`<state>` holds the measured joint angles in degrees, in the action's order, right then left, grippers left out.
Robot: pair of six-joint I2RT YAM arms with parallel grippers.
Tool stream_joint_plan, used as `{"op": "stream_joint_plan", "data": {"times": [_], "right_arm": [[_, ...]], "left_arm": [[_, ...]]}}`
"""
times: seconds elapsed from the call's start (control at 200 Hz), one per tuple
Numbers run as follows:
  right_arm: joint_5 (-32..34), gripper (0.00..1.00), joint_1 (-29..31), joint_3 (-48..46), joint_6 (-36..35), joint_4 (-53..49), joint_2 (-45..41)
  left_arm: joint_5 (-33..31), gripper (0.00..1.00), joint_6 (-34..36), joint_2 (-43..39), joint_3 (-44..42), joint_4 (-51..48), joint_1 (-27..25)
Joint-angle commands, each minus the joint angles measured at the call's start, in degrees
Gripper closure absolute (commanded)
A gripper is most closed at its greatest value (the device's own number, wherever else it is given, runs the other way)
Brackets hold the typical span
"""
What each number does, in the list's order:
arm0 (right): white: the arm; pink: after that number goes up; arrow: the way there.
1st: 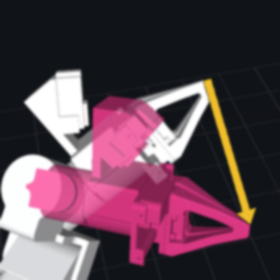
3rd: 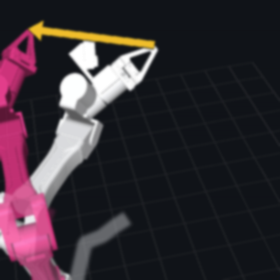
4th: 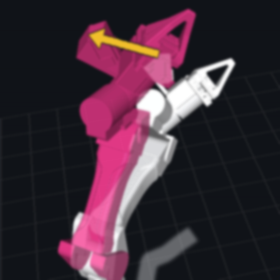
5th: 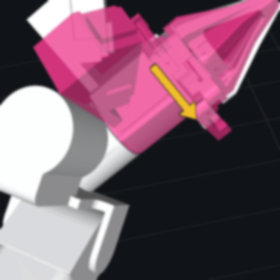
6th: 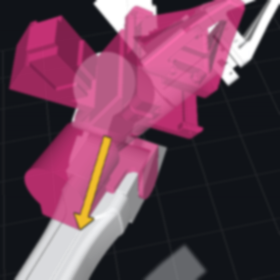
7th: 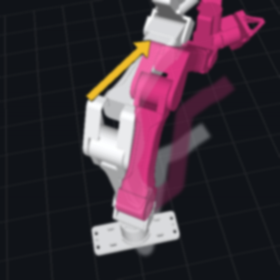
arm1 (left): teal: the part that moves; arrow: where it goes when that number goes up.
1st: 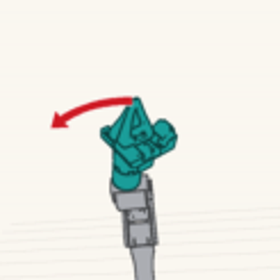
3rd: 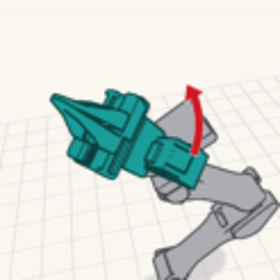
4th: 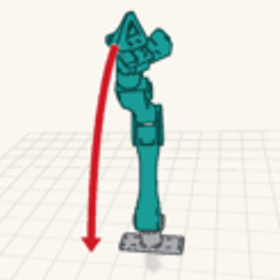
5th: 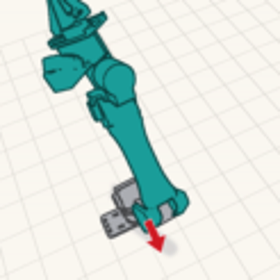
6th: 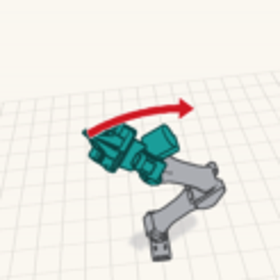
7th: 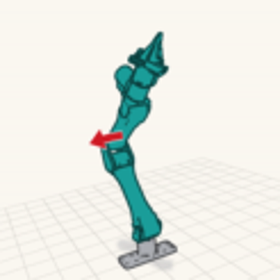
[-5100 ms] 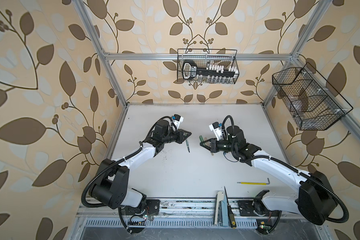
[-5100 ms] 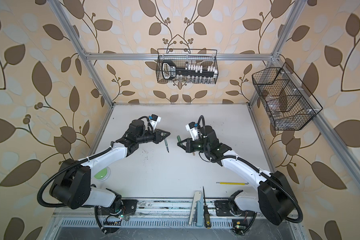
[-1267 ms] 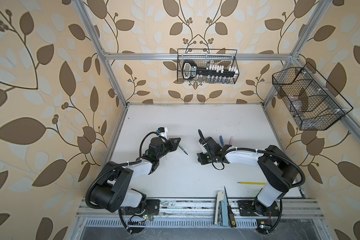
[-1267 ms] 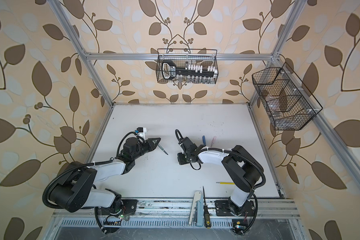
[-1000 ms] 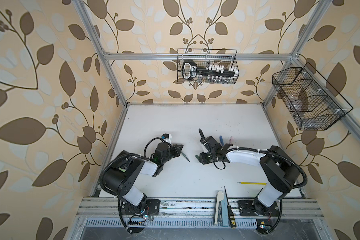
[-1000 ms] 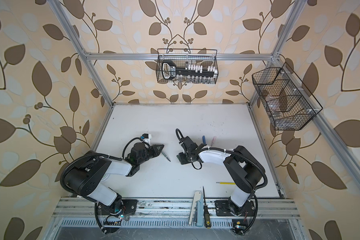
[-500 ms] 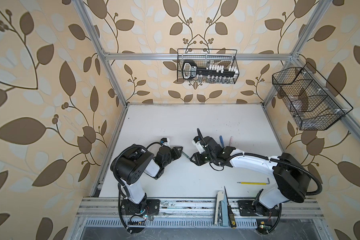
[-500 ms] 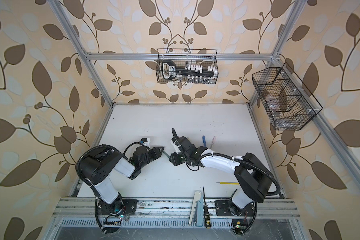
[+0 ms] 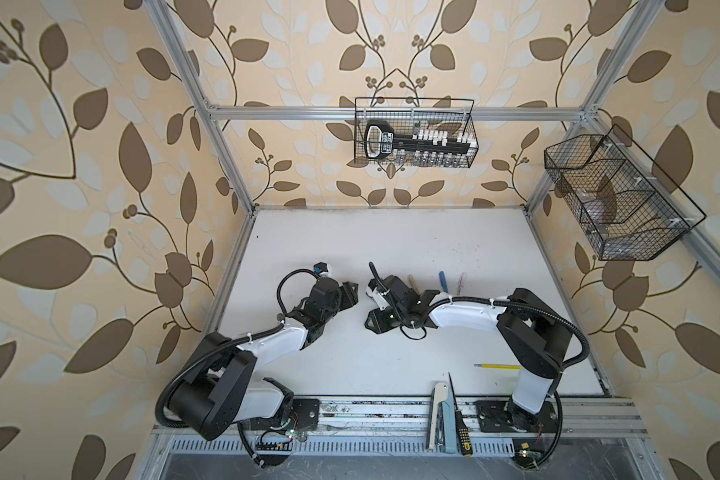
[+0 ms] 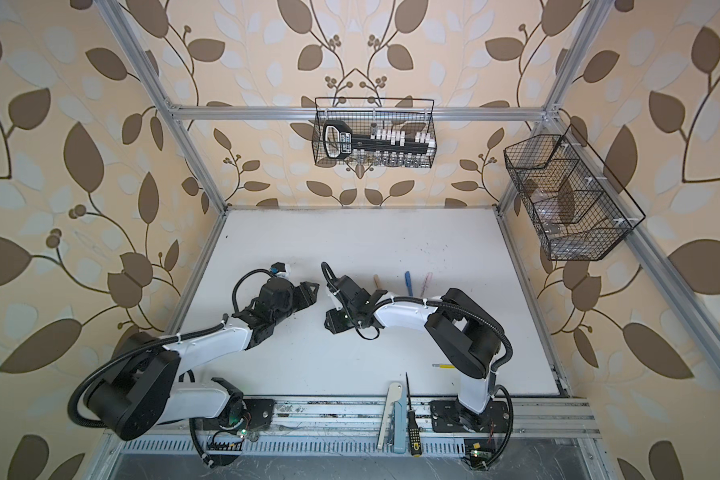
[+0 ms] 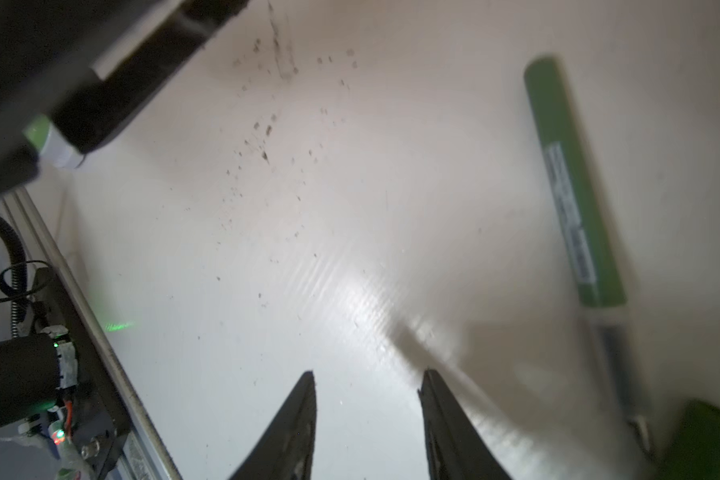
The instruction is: Insert the pens into the pen caps
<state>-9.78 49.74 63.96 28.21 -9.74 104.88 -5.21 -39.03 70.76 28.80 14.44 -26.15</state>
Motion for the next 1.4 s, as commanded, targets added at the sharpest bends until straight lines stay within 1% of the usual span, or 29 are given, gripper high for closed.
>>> {"op": "stream_joint_plan", "data": {"times": [0.0,0.045,0.1,0.185,0.29,0.415,0.59,0.695,0.86,0.97,1.055,1.23,1.334,1.394], "right_arm": [[4.93,0.52,-2.55,6.13,-6.45,-7.05,1.04],[4.71,0.50,-3.97,6.94,-7.31,-7.40,2.03],[3.81,0.48,-5.50,10.29,-8.33,-7.56,4.11],[2.84,0.46,-6.79,15.25,-10.60,-10.15,8.46],[-0.06,0.44,-7.45,19.53,-12.51,-11.84,12.68],[-0.98,0.42,-7.68,21.35,-13.78,-13.00,15.59],[-2.51,0.41,-7.90,22.82,-15.27,-13.88,18.69],[-5.60,0.41,-7.81,23.78,-16.41,-13.42,20.63],[-11.58,0.41,-7.22,24.10,-18.73,-12.37,22.03],[-15.00,0.44,-6.73,23.41,-20.38,-12.27,21.58],[-16.08,0.47,-6.52,22.22,-21.86,-12.93,20.58],[-19.00,0.55,-6.49,15.57,-23.19,-10.80,15.57],[-19.41,0.55,-7.19,11.66,-22.44,-8.06,11.30],[-19.75,0.50,-8.03,7.73,-20.24,-3.54,6.74]], "left_arm": [[-4.63,0.28,2.88,-5.99,4.29,-17.90,0.96],[-3.58,0.27,3.54,-6.89,6.45,-22.31,1.39],[-1.99,0.27,4.35,-7.29,8.90,-26.83,1.54],[-0.11,0.27,4.74,-8.35,10.90,-31.05,1.54],[1.20,0.25,4.57,-11.62,10.72,-33.32,1.93],[2.67,0.24,5.15,-14.42,11.43,-36.74,2.84],[4.41,0.23,6.47,-14.74,13.20,-39.16,2.86],[5.36,0.23,7.60,-14.53,14.22,-39.98,2.86],[5.15,0.22,8.89,-14.65,15.56,-41.45,2.86],[5.47,0.22,10.05,-13.91,16.53,-42.72,2.88],[5.68,0.22,11.10,-13.14,16.89,-43.20,2.86],[8.86,0.22,14.94,-9.64,18.39,-44.01,2.86],[10.58,0.21,17.46,-7.27,18.74,-43.21,2.81],[12.22,0.20,18.88,-5.61,19.09,-42.47,2.66]]}}
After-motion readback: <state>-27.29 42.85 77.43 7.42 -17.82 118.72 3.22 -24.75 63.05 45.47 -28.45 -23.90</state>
